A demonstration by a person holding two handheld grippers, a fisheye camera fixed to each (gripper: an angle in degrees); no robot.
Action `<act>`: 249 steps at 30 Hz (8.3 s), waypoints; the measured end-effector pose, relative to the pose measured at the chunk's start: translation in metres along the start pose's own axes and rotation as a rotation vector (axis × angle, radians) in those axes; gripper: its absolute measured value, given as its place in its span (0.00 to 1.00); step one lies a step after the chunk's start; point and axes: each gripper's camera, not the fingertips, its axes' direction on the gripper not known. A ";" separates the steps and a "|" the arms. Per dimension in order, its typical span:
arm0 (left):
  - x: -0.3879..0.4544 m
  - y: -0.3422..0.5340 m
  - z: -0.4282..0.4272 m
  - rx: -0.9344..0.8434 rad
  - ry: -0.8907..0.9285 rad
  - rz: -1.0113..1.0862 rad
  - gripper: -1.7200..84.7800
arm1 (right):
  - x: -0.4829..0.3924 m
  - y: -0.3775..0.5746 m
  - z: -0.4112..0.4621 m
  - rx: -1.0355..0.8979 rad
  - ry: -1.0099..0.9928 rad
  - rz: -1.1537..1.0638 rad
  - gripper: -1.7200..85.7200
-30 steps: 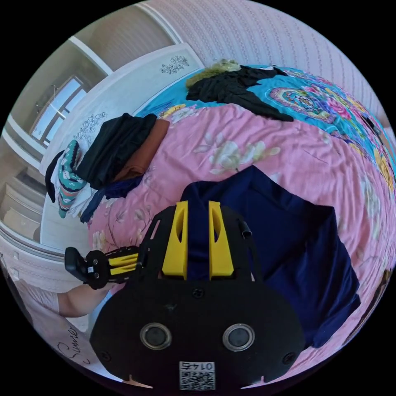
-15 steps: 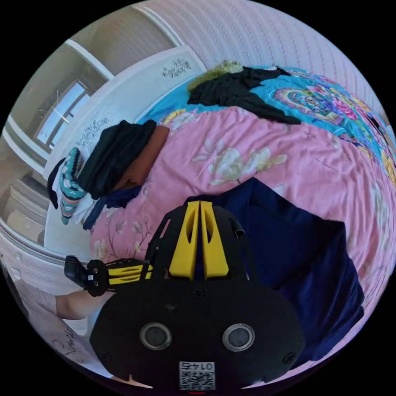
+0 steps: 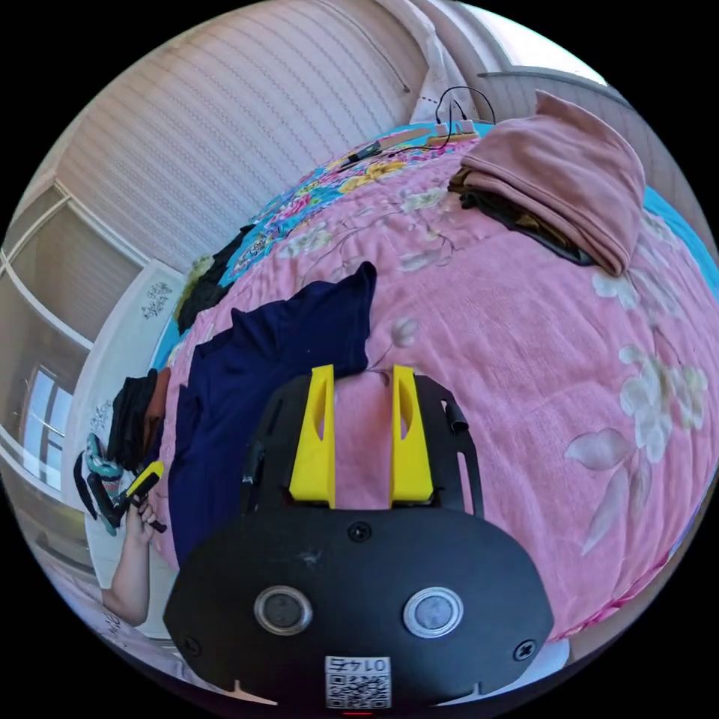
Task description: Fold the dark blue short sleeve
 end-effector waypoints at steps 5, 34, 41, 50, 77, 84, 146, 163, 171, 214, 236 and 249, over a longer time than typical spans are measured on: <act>0.027 -0.024 -0.013 0.036 0.006 0.029 0.08 | 0.040 0.014 -0.007 0.067 -0.027 0.059 0.08; 0.383 -0.338 0.328 -0.314 0.308 0.437 0.13 | 0.128 0.041 -0.077 0.213 -0.353 -0.027 0.05; 0.359 -0.350 0.351 -0.378 0.295 0.334 0.05 | 0.116 0.028 -0.068 0.142 -0.286 -0.039 0.02; 0.285 -0.345 0.242 -0.160 0.330 0.311 0.01 | 0.104 0.026 -0.082 0.215 -0.412 -0.080 0.02; -0.099 -0.197 0.061 0.018 0.078 -0.274 0.11 | -0.118 -0.129 0.096 -0.341 -0.088 -0.417 0.17; -0.152 -0.205 0.088 -0.107 0.081 -0.363 0.15 | -0.100 -0.176 0.103 -0.350 -0.226 -0.282 0.04; 0.059 0.159 -0.156 -0.294 0.359 -0.051 0.01 | -0.163 0.152 -0.045 -0.707 -0.246 -0.478 0.02; 0.265 0.214 -0.161 -0.204 0.053 0.386 0.01 | -0.385 0.136 0.038 -0.633 0.038 -0.832 0.02; 0.296 0.256 -0.109 -0.208 0.082 0.295 0.01 | -0.422 0.187 0.132 -0.677 0.386 -0.961 0.01; 0.467 0.282 -0.106 -0.019 0.257 0.639 0.21 | -0.027 0.156 -0.134 -0.490 -0.339 -0.116 0.03; 0.405 0.242 -0.131 -0.029 0.255 0.381 0.02 | 0.011 0.021 0.007 -0.348 -0.510 0.097 0.08; 0.218 0.288 -0.279 0.155 0.051 -0.098 0.02 | -0.326 0.046 0.074 -0.594 -0.585 -0.489 0.03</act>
